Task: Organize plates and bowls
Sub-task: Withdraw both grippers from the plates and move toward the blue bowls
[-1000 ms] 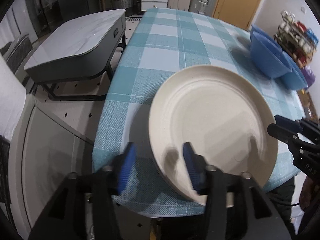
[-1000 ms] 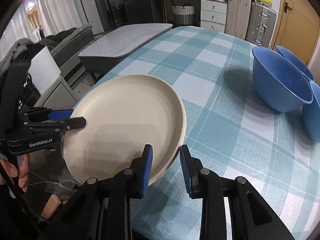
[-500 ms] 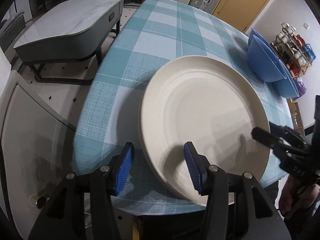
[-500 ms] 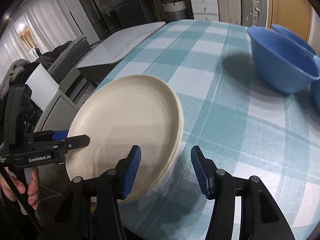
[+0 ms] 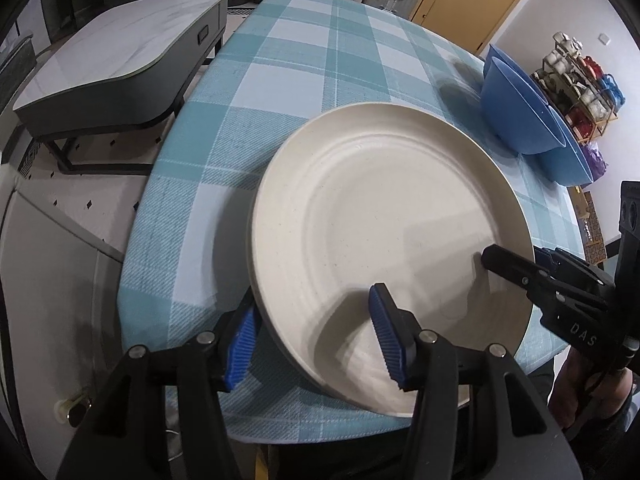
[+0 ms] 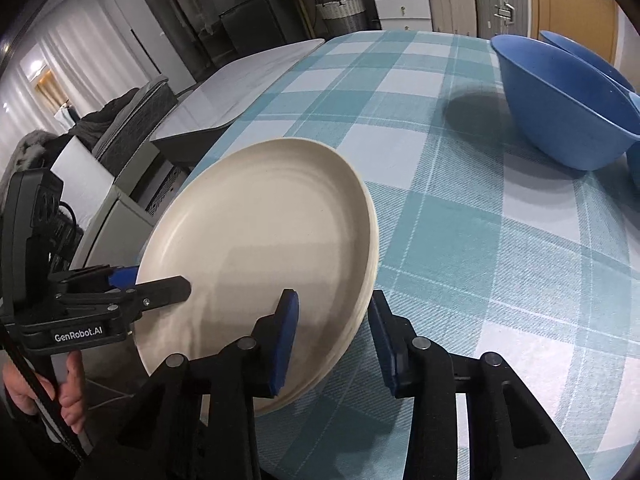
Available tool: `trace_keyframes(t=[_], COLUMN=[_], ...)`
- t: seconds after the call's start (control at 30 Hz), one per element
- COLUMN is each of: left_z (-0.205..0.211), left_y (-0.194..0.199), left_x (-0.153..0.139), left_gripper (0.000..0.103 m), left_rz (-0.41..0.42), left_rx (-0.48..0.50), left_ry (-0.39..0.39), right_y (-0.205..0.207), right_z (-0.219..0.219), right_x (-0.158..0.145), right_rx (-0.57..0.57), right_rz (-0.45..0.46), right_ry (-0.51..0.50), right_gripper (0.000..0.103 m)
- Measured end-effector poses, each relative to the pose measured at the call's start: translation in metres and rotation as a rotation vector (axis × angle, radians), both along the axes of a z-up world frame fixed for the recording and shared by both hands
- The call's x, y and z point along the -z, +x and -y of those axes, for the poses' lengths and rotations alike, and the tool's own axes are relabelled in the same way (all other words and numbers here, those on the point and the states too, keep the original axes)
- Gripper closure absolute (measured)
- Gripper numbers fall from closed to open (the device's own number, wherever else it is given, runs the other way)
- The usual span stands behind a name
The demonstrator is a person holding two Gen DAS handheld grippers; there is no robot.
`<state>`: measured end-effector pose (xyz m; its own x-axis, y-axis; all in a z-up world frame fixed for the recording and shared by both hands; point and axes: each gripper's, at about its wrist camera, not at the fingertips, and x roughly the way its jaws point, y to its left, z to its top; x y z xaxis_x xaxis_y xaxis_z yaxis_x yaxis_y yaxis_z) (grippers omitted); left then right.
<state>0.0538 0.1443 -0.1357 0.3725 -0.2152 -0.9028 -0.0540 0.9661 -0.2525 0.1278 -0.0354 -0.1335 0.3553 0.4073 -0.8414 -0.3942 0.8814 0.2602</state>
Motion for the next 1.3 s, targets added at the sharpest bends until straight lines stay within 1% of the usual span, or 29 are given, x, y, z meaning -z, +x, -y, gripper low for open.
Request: trace_keyframes(t=[0.33, 0.5, 0.53, 0.63, 0.77, 0.83, 0.93, 0.97, 1.0, 1.03, 1.07, 1.1, 1.2, 1.27, 1.3], left_z=[0.015, 0.015, 0.015, 0.01, 0.001, -0.001, 0.008, 0.014, 0.021, 0.027, 0.035, 0.045, 0.074, 0.091, 0.101], left_y=[0.03, 0.039, 0.038, 0.035, 0.028, 0.022, 0.014, 0.012, 0.01, 0.01, 0.009, 0.006, 0.002, 0.006, 0.008], left_x=[0.0, 0.0, -0.001, -0.012, -0.029, -0.042, -0.065, -0.073, -0.081, -0.088, -0.096, -0.106, -0.129, -0.137, -0.142], left_gripper=[0.05, 0.05, 0.05, 0.049, 0.048, 0.048, 0.047, 0.046, 0.04, 0.034, 0.02, 0.013, 0.005, 0.004, 0.004], left_rz=[0.0, -0.003, 0.006, 0.065, 0.114, 0.156, 0.228, 0.257, 0.282, 0.299, 0.331, 0.38, 0.489, 0.514, 0.524], left_rx=[0.024, 0.028, 0.025, -0.008, -0.05, -0.076, -0.07, -0.069, -0.07, -0.07, -0.061, -0.044, -0.003, 0.025, 0.045], left_ry=[0.013, 0.018, 0.032, 0.117, 0.122, 0.128, 0.149, 0.167, 0.186, 0.196, 0.199, 0.2, 0.236, 0.253, 0.254], right_y=[0.021, 0.021, 0.02, 0.016, 0.008, 0.005, -0.004, -0.006, -0.01, -0.012, -0.017, -0.022, -0.033, -0.041, -0.046], right_z=[0.016, 0.019, 0.019, 0.023, 0.033, 0.043, 0.06, 0.065, 0.072, 0.076, 0.082, 0.088, 0.103, 0.113, 0.118], right_x=[-0.004, -0.007, -0.008, -0.014, -0.03, -0.042, -0.064, -0.071, -0.08, -0.086, -0.095, -0.103, -0.124, -0.139, -0.146], right_rx=[0.05, 0.037, 0.035, 0.044, 0.072, 0.099, 0.144, 0.155, 0.167, 0.174, 0.186, 0.2, 0.226, 0.246, 0.26], right_rz=[0.019, 0.039, 0.044, 0.076, 0.142, 0.174, 0.239, 0.26, 0.284, 0.301, 0.327, 0.355, 0.424, 0.473, 0.502], right_ry=[-0.022, -0.04, -0.04, -0.036, -0.029, -0.01, 0.02, 0.027, 0.034, 0.037, 0.04, 0.046, 0.068, 0.069, 0.063], right_gripper=[0.07, 0.07, 0.07, 0.07, 0.069, 0.068, 0.067, 0.066, 0.061, 0.059, 0.058, 0.058, 0.057, 0.051, 0.05])
